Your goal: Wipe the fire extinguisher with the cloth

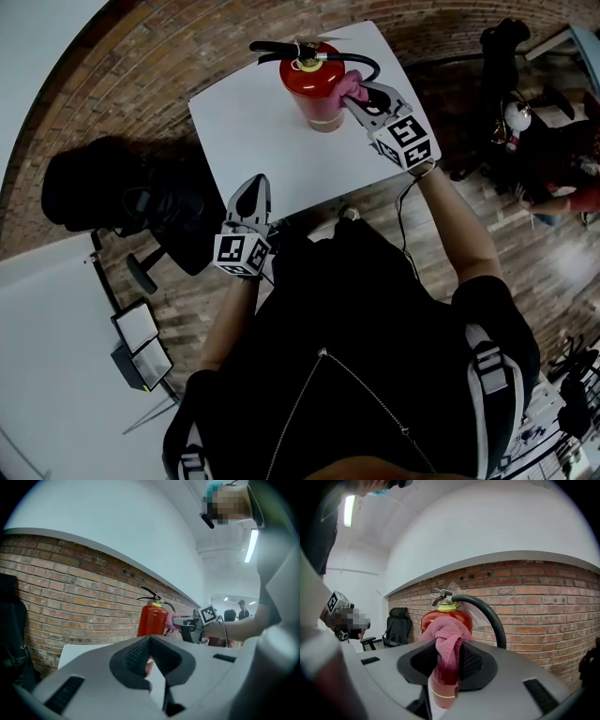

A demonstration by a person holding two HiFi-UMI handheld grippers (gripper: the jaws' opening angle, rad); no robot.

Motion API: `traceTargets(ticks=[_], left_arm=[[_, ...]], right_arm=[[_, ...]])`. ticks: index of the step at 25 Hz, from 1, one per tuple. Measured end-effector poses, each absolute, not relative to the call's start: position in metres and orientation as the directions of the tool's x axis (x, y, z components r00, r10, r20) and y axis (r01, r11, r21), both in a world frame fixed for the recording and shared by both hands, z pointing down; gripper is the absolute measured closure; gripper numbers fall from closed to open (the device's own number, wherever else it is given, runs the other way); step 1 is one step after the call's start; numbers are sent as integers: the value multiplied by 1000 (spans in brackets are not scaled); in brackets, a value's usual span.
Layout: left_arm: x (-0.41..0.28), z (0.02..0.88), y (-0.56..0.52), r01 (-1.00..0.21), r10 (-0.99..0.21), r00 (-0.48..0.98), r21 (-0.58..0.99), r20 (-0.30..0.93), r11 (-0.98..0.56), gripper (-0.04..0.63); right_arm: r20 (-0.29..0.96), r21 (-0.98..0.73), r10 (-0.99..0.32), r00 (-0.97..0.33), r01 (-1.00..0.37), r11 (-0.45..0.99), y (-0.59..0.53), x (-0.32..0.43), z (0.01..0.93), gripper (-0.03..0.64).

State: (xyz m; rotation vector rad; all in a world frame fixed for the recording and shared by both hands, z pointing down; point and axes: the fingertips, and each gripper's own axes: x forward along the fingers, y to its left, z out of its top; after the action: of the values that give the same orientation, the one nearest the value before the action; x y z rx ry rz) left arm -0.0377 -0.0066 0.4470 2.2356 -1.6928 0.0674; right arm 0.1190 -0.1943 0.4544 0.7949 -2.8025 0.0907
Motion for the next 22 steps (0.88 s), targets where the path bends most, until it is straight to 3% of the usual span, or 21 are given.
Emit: traceTargets(ticks=[22], left_arm=[[-39,458,3,-951,-924,272,225,270,-214,578]], right_arm=[[332,2,-487,-808,-516,856,-192,115,513,503]])
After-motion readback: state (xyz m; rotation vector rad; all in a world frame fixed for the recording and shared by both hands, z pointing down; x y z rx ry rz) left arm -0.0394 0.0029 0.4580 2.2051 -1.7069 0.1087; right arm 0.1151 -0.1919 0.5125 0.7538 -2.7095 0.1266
